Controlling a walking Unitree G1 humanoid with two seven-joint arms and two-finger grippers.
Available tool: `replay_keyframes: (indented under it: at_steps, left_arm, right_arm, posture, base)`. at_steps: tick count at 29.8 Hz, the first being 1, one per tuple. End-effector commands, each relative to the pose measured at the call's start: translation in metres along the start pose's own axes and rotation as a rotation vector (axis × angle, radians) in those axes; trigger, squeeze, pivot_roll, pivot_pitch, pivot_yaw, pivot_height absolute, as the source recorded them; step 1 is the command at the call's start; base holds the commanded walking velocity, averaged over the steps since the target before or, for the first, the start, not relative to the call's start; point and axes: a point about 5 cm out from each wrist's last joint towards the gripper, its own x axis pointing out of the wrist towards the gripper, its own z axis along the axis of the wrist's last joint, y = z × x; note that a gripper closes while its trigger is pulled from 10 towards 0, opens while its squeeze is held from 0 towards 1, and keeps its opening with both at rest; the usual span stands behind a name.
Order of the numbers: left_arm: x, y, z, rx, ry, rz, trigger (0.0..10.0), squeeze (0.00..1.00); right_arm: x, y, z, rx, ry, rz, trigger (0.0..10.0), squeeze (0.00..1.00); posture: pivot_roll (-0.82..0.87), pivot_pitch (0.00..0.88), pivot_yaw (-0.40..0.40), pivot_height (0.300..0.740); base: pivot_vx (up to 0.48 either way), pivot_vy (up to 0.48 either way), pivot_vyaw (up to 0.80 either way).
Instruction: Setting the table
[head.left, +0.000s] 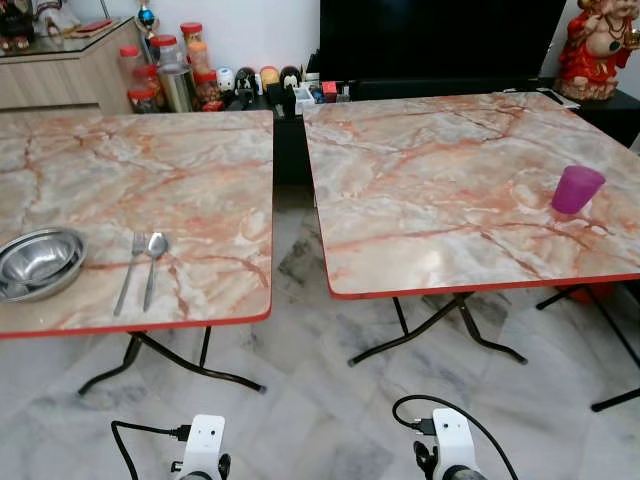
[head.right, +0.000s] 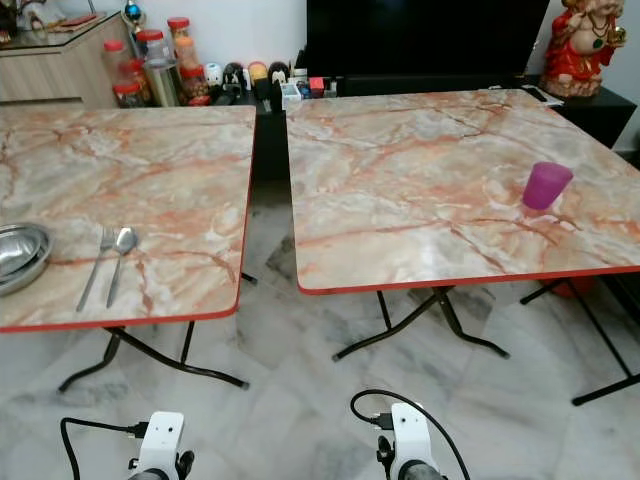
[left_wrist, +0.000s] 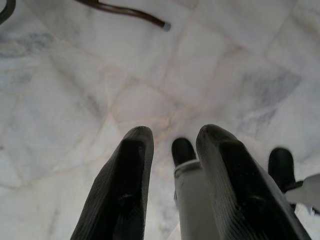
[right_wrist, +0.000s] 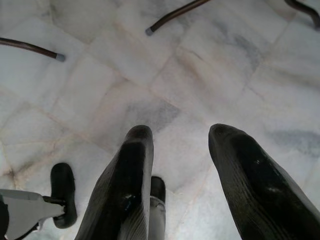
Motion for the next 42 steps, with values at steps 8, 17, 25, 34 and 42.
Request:
replay_keyframes:
  at_steps: [8,17,25,34,42]
  left_arm:
    - [-0.002,0.012,-0.008,0.046,0.052,0.03,10.0,0.0]
    - [-0.003,0.014,-0.012,0.057,0.073,0.032,10.0,0.0]
    - [-0.002,0.014,-0.011,0.068,0.073,0.029,10.0,0.0]
    - [-0.003,0.014,-0.013,0.07,0.081,0.031,10.0,0.0]
    - [-0.003,0.016,-0.016,0.068,0.086,0.038,10.0,0.0]
  right_arm:
    - [0.001,0.006,0.004,-0.04,-0.001,0.014,10.0,0.0]
    - [0.001,0.006,0.002,-0.009,-0.002,0.018,10.0,0.0]
    - [0.001,0.007,0.001,-0.007,0.005,0.029,10.0,0.0]
    - [0.001,0.006,0.001,-0.037,-0.005,0.021,10.0,0.0]
    - [0.0,0.01,-0.004,-0.069,0.027,0.033,10.0,0.0]
  posture:
    - [-0.06,0.0,-0.017,0.736]
    - [-0.06,0.0,-0.013,0.736]
    - [-0.06,0.0,-0.015,0.736]
    - [-0.06,0.0,-0.018,0.736]
    - [-0.05,0.0,-0.026,0.736]
  base:
    - [0.0,-0.165,0.25]
    - [0.0,-0.272,0.0]
    - [0.0,-0.265,0.0]
    - [0.102,-0.225,0.0]
    - [0.382,0.0,0.16]
